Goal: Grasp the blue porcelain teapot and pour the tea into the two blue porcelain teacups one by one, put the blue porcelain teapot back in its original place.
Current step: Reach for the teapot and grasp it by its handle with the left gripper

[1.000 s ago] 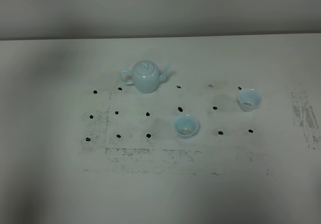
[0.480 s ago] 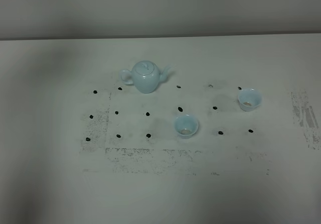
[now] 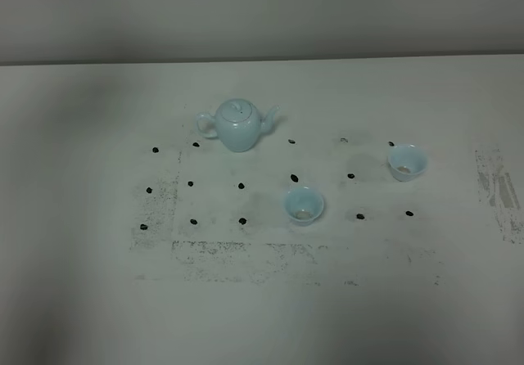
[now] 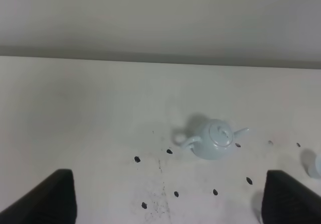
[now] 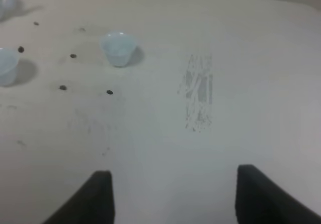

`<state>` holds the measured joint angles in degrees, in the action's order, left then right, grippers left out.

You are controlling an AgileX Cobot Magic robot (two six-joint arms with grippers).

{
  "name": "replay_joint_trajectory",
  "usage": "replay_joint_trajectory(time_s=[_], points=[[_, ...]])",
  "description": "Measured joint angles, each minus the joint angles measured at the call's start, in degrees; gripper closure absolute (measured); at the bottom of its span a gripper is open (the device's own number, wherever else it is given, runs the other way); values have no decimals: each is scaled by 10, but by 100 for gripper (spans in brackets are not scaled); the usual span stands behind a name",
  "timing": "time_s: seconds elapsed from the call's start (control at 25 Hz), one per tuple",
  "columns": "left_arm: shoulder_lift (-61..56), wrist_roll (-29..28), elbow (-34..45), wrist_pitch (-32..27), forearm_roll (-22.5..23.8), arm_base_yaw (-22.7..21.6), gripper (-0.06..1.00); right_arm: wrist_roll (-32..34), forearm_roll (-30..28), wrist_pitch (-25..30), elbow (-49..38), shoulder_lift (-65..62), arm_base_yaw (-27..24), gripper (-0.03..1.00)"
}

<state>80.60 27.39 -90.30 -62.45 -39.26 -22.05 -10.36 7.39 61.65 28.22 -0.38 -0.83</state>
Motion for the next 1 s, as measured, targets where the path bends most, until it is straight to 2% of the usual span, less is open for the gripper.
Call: replay_joint_trajectory(time_s=[0.84, 1.0], points=[[0, 9, 0, 2, -10, 0, 22, -5, 8, 0, 0, 0, 0, 47], [0, 16, 0, 2, 1, 30, 22, -5, 8, 0, 0, 0, 0, 47]])
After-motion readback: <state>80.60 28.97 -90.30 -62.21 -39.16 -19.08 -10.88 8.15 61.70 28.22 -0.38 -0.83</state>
